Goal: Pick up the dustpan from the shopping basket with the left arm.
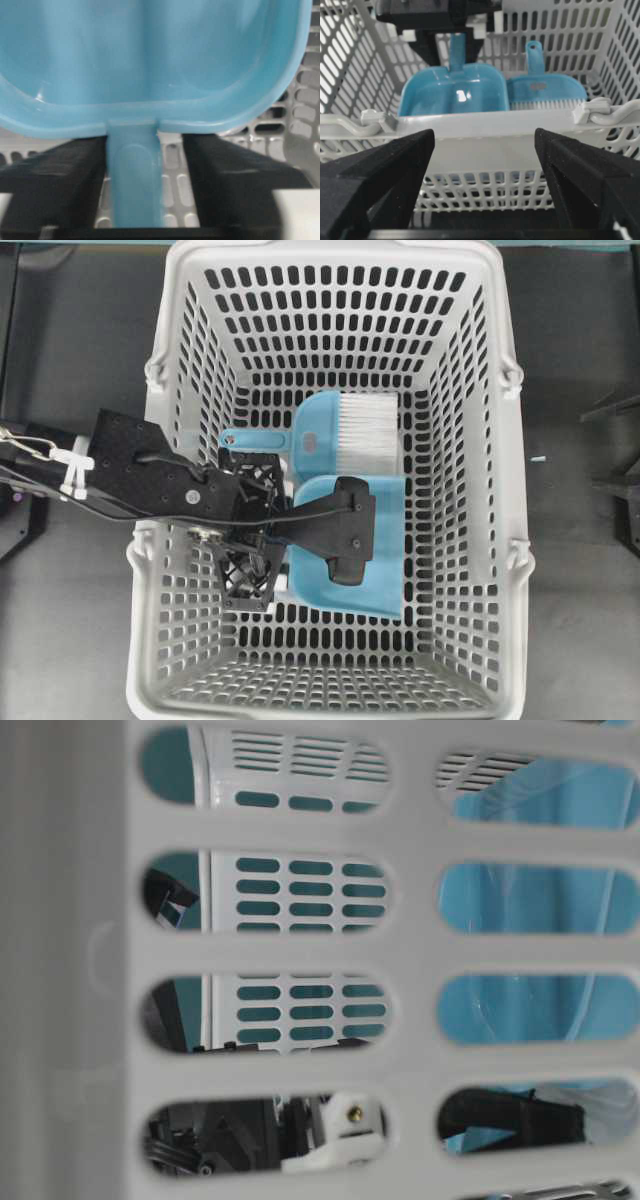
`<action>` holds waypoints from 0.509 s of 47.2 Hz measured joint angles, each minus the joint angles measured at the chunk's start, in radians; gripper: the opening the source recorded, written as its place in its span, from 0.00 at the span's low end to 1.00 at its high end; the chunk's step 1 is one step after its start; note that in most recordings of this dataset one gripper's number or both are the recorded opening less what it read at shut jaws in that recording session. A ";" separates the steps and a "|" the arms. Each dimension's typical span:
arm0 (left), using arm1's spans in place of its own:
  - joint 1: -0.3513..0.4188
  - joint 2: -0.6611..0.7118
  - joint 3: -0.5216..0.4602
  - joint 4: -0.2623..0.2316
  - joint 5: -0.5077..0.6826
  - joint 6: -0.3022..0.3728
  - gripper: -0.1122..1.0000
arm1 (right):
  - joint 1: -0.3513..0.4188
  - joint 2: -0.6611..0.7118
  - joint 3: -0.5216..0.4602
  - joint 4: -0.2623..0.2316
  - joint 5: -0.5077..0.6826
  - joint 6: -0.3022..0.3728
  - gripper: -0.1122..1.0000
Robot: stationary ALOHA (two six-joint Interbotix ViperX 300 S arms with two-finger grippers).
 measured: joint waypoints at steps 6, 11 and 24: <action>-0.003 -0.005 -0.005 -0.002 -0.014 0.002 0.36 | 0.000 0.000 0.003 -0.002 0.000 0.000 0.79; -0.002 -0.041 -0.014 -0.002 -0.032 0.002 0.36 | 0.000 -0.003 0.003 0.000 0.000 0.002 0.79; 0.023 -0.215 -0.054 0.000 -0.041 0.000 0.36 | 0.000 -0.018 0.009 0.000 -0.002 0.002 0.79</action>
